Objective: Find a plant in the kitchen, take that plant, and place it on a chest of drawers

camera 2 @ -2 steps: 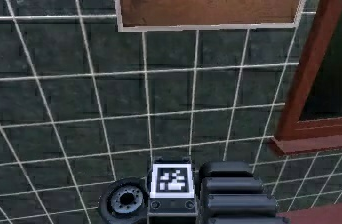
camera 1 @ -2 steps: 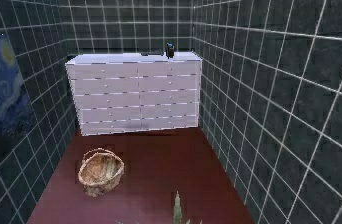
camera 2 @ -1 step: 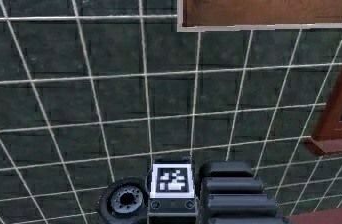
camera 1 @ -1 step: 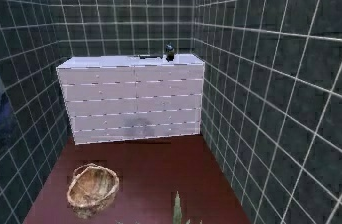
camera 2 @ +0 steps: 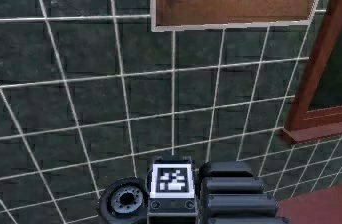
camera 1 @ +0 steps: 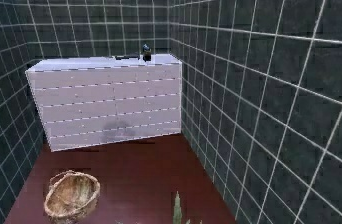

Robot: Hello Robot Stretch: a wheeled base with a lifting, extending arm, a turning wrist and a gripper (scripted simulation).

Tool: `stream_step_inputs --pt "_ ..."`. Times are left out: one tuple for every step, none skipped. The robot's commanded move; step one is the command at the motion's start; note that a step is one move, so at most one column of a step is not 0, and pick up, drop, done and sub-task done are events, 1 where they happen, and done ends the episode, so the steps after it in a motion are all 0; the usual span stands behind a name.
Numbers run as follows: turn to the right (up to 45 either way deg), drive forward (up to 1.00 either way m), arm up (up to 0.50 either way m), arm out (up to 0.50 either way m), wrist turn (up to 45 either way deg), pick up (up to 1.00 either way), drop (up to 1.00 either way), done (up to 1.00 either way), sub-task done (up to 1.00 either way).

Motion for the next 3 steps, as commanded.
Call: stream_step_inputs --pt "0.0 1.0 0.0 0.0 0.0 0.0 0.0 0.0 0.0" --pt "6.0 0.0 0.0 0.0 0.0 0.0 0.0 0.0 0.0" --pt "0.0 0.05 0.0 0.0 0.0 0.0 0.0 0.0 0.0"
